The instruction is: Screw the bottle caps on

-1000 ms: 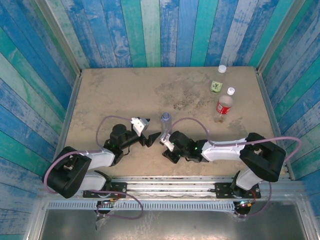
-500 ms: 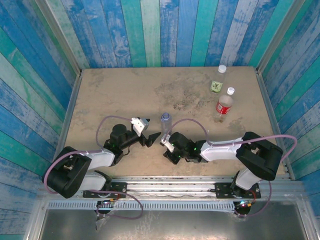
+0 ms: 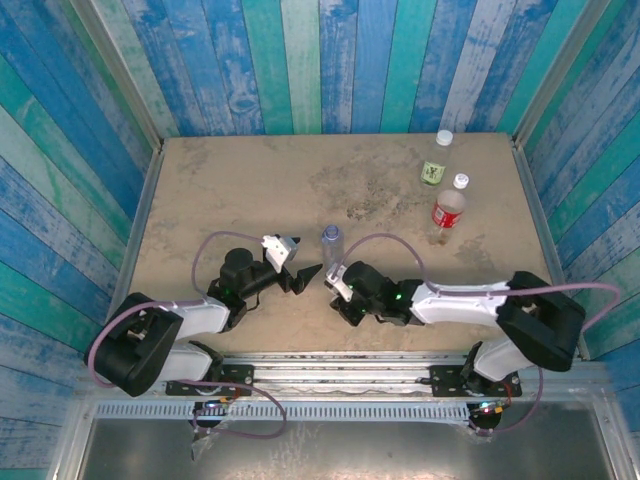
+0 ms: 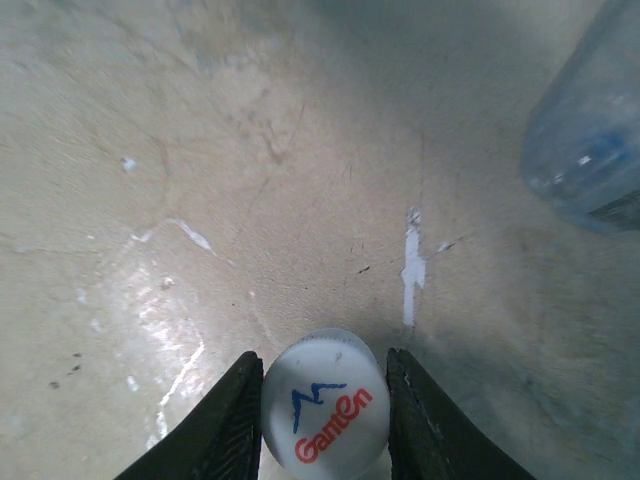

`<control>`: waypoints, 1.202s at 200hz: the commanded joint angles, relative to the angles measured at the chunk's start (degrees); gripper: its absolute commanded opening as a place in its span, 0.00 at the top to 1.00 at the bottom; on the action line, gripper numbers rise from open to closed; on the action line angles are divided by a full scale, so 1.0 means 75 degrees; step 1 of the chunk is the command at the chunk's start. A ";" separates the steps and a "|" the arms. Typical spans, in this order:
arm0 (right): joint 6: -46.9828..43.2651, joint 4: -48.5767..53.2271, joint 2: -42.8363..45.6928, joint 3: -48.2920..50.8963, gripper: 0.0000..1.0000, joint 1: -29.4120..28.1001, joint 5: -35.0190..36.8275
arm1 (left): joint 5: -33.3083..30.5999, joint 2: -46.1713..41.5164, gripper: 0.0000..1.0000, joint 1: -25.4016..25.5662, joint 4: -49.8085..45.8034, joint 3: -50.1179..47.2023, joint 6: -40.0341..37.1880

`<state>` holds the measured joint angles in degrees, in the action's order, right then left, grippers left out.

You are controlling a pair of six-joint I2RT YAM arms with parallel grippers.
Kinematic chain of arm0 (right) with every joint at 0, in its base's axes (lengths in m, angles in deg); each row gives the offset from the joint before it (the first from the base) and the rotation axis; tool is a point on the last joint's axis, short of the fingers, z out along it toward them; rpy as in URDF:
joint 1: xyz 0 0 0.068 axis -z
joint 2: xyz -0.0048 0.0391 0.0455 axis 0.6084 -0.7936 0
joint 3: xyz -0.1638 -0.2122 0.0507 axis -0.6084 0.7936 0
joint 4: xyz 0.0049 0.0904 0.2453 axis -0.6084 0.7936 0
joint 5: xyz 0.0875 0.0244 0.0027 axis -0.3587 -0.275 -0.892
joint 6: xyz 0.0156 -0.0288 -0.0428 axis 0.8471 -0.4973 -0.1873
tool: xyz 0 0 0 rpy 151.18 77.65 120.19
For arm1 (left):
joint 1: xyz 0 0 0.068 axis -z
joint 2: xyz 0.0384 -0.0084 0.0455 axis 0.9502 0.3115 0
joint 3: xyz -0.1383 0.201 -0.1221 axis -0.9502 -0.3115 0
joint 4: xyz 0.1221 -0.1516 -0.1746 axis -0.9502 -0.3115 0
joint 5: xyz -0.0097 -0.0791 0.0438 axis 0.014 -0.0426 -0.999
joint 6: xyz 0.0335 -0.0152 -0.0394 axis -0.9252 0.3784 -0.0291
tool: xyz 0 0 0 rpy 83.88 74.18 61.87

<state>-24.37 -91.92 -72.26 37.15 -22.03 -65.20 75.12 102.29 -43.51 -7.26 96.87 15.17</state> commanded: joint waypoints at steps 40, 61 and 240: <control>0.0042 0.2597 0.1465 -0.1566 0.66 0.0252 0.0203 | 0.0485 0.0792 0.06 -0.0040 0.0938 0.0418 -0.0044; 0.0035 0.3306 0.1629 -0.2217 0.66 0.0513 0.0066 | 0.0754 0.0971 0.06 -0.0040 0.1090 0.0595 -0.0208; -0.0539 0.4796 0.0487 -0.5175 0.64 0.2078 -0.0552 | 0.0451 0.3359 0.03 0.0605 0.2865 0.1628 -0.0031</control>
<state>-26.93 -57.94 -67.30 0.41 -6.75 -68.54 79.44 124.17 -38.81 6.77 110.24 11.89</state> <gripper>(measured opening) 0.364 0.968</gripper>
